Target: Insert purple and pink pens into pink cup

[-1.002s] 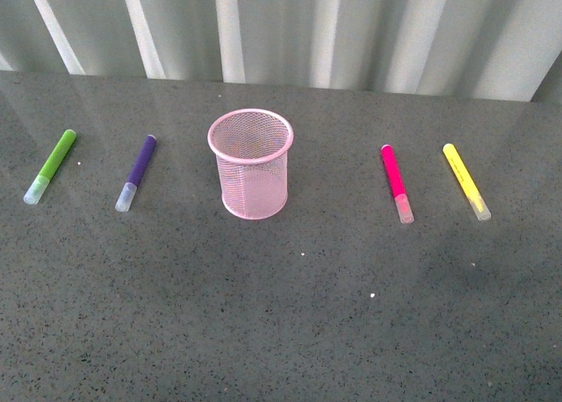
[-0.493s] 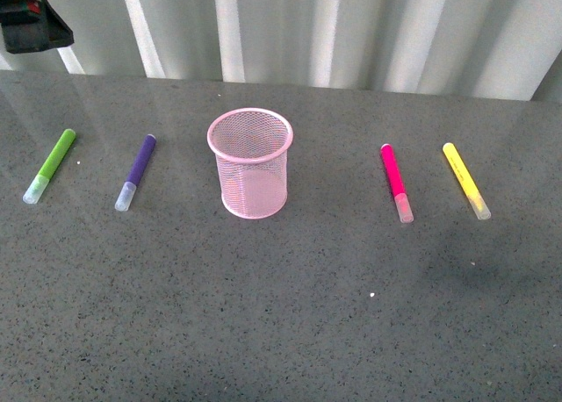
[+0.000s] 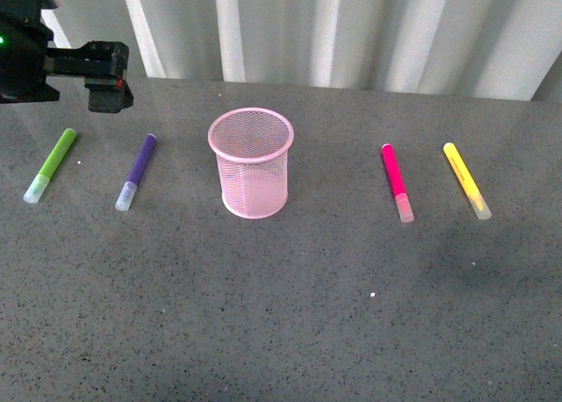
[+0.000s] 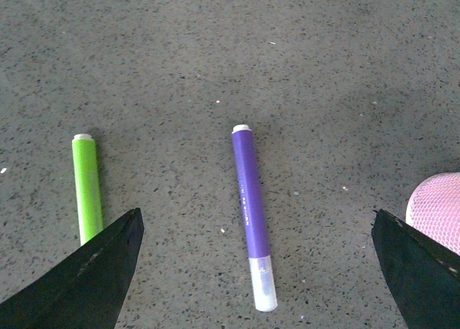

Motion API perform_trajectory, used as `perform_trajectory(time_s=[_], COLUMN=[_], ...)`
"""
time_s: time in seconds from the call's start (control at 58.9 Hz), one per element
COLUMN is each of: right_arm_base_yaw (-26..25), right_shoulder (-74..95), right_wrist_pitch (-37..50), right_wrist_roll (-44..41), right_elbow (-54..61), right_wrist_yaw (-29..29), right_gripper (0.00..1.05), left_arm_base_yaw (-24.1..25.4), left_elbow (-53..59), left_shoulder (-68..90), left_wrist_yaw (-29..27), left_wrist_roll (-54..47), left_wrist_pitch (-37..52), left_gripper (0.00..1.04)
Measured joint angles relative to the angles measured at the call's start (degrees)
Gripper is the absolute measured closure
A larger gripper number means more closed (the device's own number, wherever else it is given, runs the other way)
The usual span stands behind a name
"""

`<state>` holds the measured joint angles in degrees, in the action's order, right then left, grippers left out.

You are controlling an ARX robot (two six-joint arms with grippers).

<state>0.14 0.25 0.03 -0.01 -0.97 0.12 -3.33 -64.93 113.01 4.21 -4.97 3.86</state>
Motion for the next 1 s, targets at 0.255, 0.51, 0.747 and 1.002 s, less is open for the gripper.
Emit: perform_trajectory(time_s=[0.255, 0.51, 0.747, 1.002], right_arm_base_yaw=[0.00, 0.00, 0.00, 0.00], right_shoulder=[0.00, 0.00, 0.00, 0.00], right_wrist_pitch=[0.00, 0.00, 0.00, 0.00], right_wrist_roll=[0.00, 0.00, 0.00, 0.00], right_elbow=[0.00, 0.00, 0.00, 0.00], right_wrist_yaw=[-0.02, 0.00, -0.02, 0.00], right_gripper=[0.07, 0.07, 0.07, 0.07], left_arm_base_yaw=[-2.56, -2.89, -2.47, -1.97], left_elbow=[-5.11, -8.04, -9.73, -13.42], left_shoulder=[4.90, 8.41, 11.30, 16.22], left_wrist_yaw=[-2.34, -2.60, -2.80, -3.69], left_wrist_roll=[0.07, 0.50, 0.09, -0.39], left_wrist_pitch=[-3.58, -4.26, -4.26, -5.07], left_gripper=[0.07, 0.07, 0.07, 0.07])
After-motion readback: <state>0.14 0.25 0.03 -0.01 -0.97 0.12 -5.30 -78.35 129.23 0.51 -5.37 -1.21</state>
